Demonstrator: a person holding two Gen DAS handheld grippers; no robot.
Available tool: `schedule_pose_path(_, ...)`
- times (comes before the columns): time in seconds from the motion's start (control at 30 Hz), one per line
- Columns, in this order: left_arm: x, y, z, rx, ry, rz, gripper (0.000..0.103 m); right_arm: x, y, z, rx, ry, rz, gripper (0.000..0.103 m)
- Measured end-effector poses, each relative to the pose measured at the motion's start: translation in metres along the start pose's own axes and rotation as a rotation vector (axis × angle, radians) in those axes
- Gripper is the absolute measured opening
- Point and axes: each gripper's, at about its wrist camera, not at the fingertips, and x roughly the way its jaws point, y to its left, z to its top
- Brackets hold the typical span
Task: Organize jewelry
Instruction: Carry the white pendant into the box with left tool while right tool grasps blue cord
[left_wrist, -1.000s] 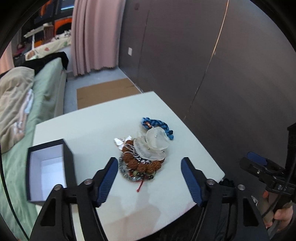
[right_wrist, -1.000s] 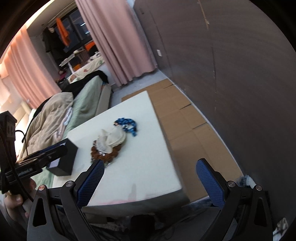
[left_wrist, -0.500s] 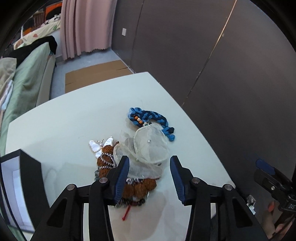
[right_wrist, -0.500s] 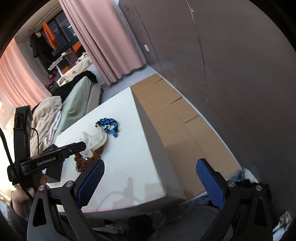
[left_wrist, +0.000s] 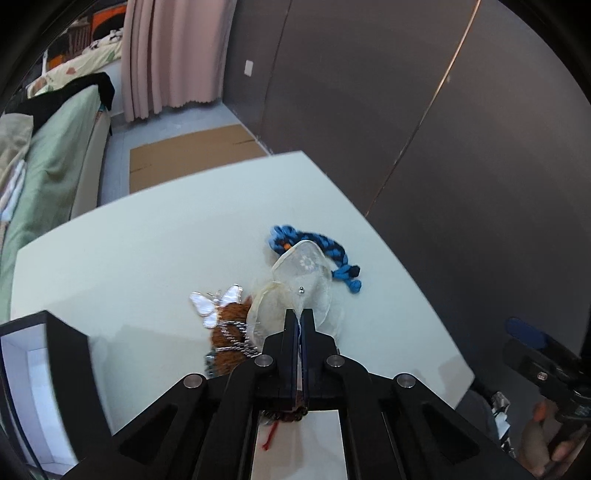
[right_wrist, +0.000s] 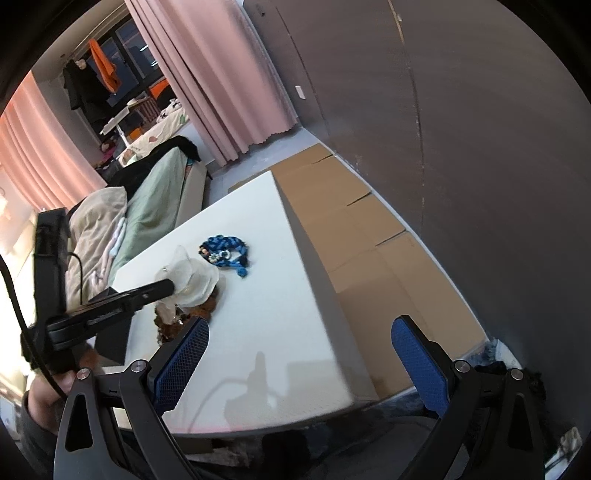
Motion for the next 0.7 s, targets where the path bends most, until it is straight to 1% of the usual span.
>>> schedule_pose_path(0.27, -0.049, 0.027, 0.003, -0.034, -0.089, 0.003, 0.000, 0.013, 0.035, 0.012, -0.012, 0.017, 0.068, 0.100)
schedule_pose_path(0.4, -0.067, 0.040, 0.000, -0.058, -0.127, 0.011, 0.000, 0.025, 0.058, 0.015, -0.022, 0.056, 0.102, 0.099)
schedule_pose_path(0.43, -0.071, 0.044, -0.003, -0.066, -0.133, 0.014, 0.000, 0.028, 0.063, 0.015, -0.026, 0.064, 0.109, 0.096)
schedule_pose_path(0.47, -0.073, 0.048, -0.005, -0.074, -0.136, 0.015, 0.000, 0.032, 0.069, 0.016, -0.033, 0.077, 0.120, 0.086)
schedule_pose_path(0.5, -0.074, 0.052, -0.006, -0.082, -0.139, 0.018, 0.000, 0.037, 0.074, 0.018, -0.041, 0.095, 0.132, 0.082)
schedule_pose_path(0.53, -0.077, 0.055, -0.008, -0.090, -0.143, 0.021, 0.000, 0.041, 0.079, 0.019, -0.044, 0.108, 0.135, 0.075)
schedule_pose_path(0.57, -0.079, 0.059, -0.010, -0.096, -0.146, 0.024, 0.000, 0.046, 0.083, 0.021, -0.045, 0.119, 0.134, 0.072)
schedule_pose_path(0.7, -0.091, 0.074, -0.017, -0.121, -0.161, 0.032, 0.000, 0.060, 0.096, 0.030, -0.072, 0.133, 0.098, 0.071)
